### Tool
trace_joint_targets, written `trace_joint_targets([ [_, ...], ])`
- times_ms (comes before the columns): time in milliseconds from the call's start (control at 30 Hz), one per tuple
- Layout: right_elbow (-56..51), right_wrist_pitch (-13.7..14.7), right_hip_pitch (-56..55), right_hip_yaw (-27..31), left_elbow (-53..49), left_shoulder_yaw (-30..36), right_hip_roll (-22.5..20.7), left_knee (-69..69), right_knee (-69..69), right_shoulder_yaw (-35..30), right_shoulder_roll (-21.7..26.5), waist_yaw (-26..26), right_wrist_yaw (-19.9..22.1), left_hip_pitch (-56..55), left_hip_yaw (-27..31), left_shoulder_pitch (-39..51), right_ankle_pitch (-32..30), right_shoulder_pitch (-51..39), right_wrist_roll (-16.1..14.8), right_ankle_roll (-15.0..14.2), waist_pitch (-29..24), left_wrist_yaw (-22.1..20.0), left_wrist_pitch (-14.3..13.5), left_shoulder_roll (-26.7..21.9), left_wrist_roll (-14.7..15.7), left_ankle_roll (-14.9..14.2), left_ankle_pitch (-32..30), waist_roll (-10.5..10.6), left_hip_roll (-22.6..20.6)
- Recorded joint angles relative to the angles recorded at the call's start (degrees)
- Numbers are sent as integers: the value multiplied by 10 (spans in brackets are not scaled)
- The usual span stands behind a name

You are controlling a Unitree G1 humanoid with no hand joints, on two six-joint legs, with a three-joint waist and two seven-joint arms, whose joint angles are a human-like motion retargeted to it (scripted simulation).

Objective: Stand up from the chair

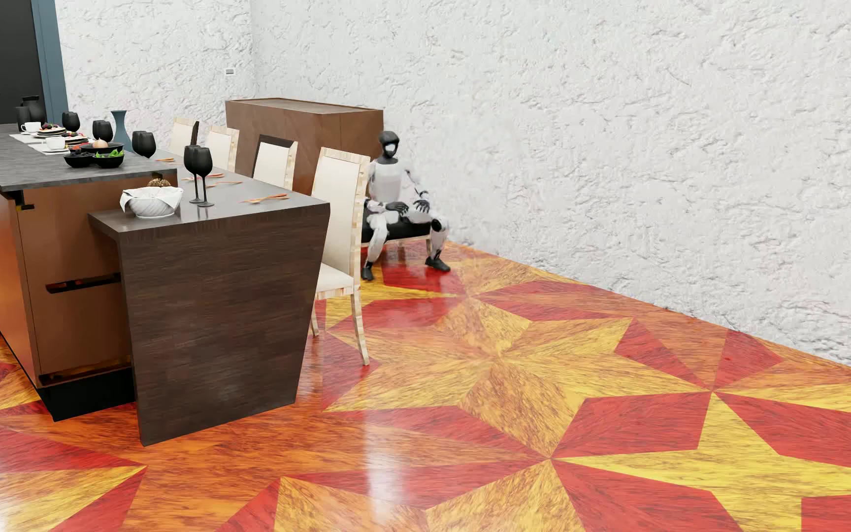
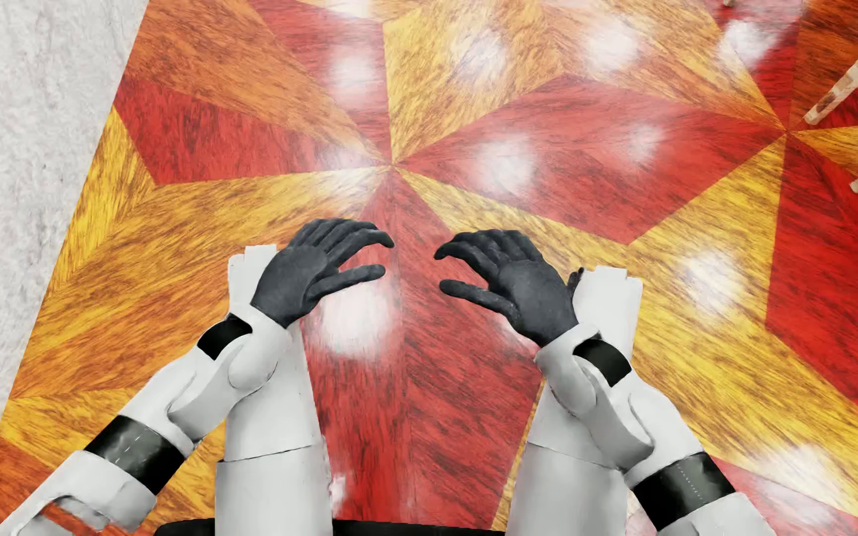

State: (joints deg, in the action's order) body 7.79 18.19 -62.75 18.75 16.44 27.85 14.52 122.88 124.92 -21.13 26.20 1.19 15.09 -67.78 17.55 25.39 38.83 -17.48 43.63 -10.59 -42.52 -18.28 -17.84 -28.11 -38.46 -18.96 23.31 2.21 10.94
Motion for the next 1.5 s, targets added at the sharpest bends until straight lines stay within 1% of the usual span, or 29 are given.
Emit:
trace_joint_targets([
  [133, -122, 5, -48, 18, -106, -30, 4, 2, 32, 25, 33, 0, -27, -38, -3, -14, 15, 14, -16, 5, -31, 18, -8, -27, -6, -13, -5, 0, 1],
  [300, -301, -20, -67, 27, -287, -22, 8, 3, 36, 1, 106, 6, 34, -73, 2, -51, 31, 43, -49, -6, -133, -111, 50, -77, -1, -20, -1, 17, -8],
  [333, -341, -27, -92, 34, -331, -21, 9, 7, 39, -3, 120, 8, 70, -99, 5, -52, 32, 54, -57, -5, -147, -111, 35, -98, 14, -23, 2, 20, -8],
  [367, -376, -34, -124, 42, -355, -37, 3, 7, 42, -7, 119, 8, 61, -129, 10, -64, 34, 72, -47, -2, -158, -165, 57, -106, 11, -23, 6, 18, -6],
  [400, -409, -31, -156, 56, -364, -53, -13, 2, 38, -18, 112, -2, 44, -142, 19, -81, 22, 109, -22, 5, -165, -191, 68, -124, 1, -28, 12, -4, 2],
  [433, -399, -34, -182, 51, -380, -55, -25, -11, 29, -20, 103, -4, 75, -159, 14, -77, 22, 127, -11, 18, -165, -158, 47, -161, -11, -20, 12, -20, 8],
  [467, -390, -29, -183, 33, -385, -54, -29, -26, 10, -3, 103, -5, 62, -164, 4, -64, 25, 119, -16, 41, -161, -142, 37, -180, -11, -10, 13, -21, 4],
  [567, -314, -28, -124, -4, -311, -5, -36, -101, -59, -5, 73, -10, 84, -114, -25, -31, 41, 79, -8, 86, -136, -155, 38, -172, 11, 1, 25, -26, -10],
  [600, -263, -26, -105, -8, -270, 21, -42, -134, -89, -13, 55, -7, 70, -95, -28, -19, 41, 69, -14, 97, -116, -129, 25, -156, 8, 2, 31, -25, -15],
  [667, -147, -47, -47, -24, -165, 59, -46, -213, -166, -56, 32, -5, 75, -37, -39, 6, 41, 35, -6, 119, -83, -112, 50, -111, 1, 0, 37, -29, -19],
  [700, -70, -38, -14, -35, -104, 73, -50, -256, -211, -72, 18, -1, 82, -6, -39, 13, 28, 29, -5, 122, -59, -72, 20, -85, 3, 0, 38, -27, -19],
  [733, -5, -44, 25, -49, -48, 84, -48, -299, -256, -78, 4, -2, 92, 27, -54, 22, 33, 16, -13, 129, -40, -51, 32, -69, 11, 6, 34, -27, -20],
  [767, 67, -34, 66, -63, 21, 98, -53, -345, -309, -99, -7, -5, 80, 63, -56, 25, 22, 1, -32, 134, -18, -15, 13, -53, 17, 3, 33, -23, -12],
  [833, 195, -68, 171, -105, 161, 130, -46, -443, -416, -125, -36, -13, 90, 155, -94, 28, 15, -9, -29, 143, 26, 45, 6, -17, 50, 20, 17, -16, -12],
  [867, 221, -55, 227, -117, 221, 135, -64, -497, -473, -137, -52, -20, 94, 211, -101, 17, 6, -10, -30, 156, 48, 52, 9, -11, 67, 29, 14, -17, -9],
  [933, 189, 0, 332, -140, 261, 112, -93, -592, -589, -133, -60, -27, 39, 323, -124, -28, -10, 0, -26, 160, 98, 18, 8, 0, 66, 56, 1, -19, -16],
  [967, 159, 6, 377, -130, 249, 90, -122, -619, -652, -134, -54, -18, 19, 362, -110, -57, -24, 5, -23, 185, 126, 3, 17, 6, 78, 61, -11, -12, -7],
  [1000, 130, 20, 436, -132, 231, 53, -141, -631, -717, -138, -60, -15, -2, 405, -112, -81, -36, 7, -33, 176, 148, 22, 5, 5, 97, 54, -44, -17, -7],
  [1033, 112, 25, 509, -133, 224, 44, -146, -630, -791, -133, -47, 8, -9, 438, -89, -99, -48, 11, -50, 174, 167, -26, 24, 25, 107, 66, -119, -10, -23],
  [1067, 91, 18, 581, -129, 221, 23, -148, -600, -879, -132, -57, 18, -3, 438, -69, -111, -71, 7, -38, 184, 183, -52, 29, 24, 102, 60, -148, -29, -34],
  [1133, 62, 12, 698, -184, 204, -22, -120, -574, -1040, -81, -55, 49, -29, 382, -79, -132, -103, 30, -43, 145, 243, -65, 38, 43, 80, 4, -124, -44, -55],
  [1200, 58, 2, 785, -220, 207, -60, -96, -664, -1159, -68, -35, 68, -2, 332, -119, -140, -122, 43, -65, 119, 287, -82, 48, 76, 92, -2, -108, -42, -74],
  [1233, 53, -7, 827, -230, 199, -86, -98, -749, -1207, -74, -25, 64, 15, 320, -137, -135, -124, 32, -60, 117, 289, -74, 34, 79, 105, 8, -113, -41, -80],
  [1267, 59, -3, 887, -232, 200, -100, -94, -854, -1249, -78, -11, 65, 24, 331, -130, -147, -121, 39, -81, 117, 291, -50, 41, 96, 161, -21, -195, -34, -91],
  [1300, 50, -13, 915, -251, 203, -108, -103, -956, -1249, -75, 15, 55, 8, 333, -143, -159, -101, 40, -84, 110, 294, -50, 50, 113, 189, -8, -266, -17, -111],
  [1333, 46, -9, 960, -260, 213, -111, -93, -1054, -1257, -77, 30, 58, 1, 363, -122, -180, -87, 52, -88, 94, 296, -72, 52, 119, 195, 4, -303, -23, -117],
  [1400, 37, 3, 985, -256, 238, -117, -90, -999, -1228, -65, 55, 73, -34, 334, -97, -200, -75, 59, -83, 84, 301, -101, 73, 112, 221, 22, -289, -26, -102],
  [1467, 62, 5, 957, -256, 264, -129, -61, -889, -1116, -29, 56, 80, -69, 314, -89, -218, -110, 102, -66, 42, 324, -55, 65, 70, 209, -6, -266, -48, -100],
  [1500, 96, -9, 938, -255, 275, -109, -51, -877, -1042, -4, 49, 70, -60, 337, -111, -228, -162, 144, -66, 22, 336, -46, 66, 54, 185, 37, -247, -57, -120],
])
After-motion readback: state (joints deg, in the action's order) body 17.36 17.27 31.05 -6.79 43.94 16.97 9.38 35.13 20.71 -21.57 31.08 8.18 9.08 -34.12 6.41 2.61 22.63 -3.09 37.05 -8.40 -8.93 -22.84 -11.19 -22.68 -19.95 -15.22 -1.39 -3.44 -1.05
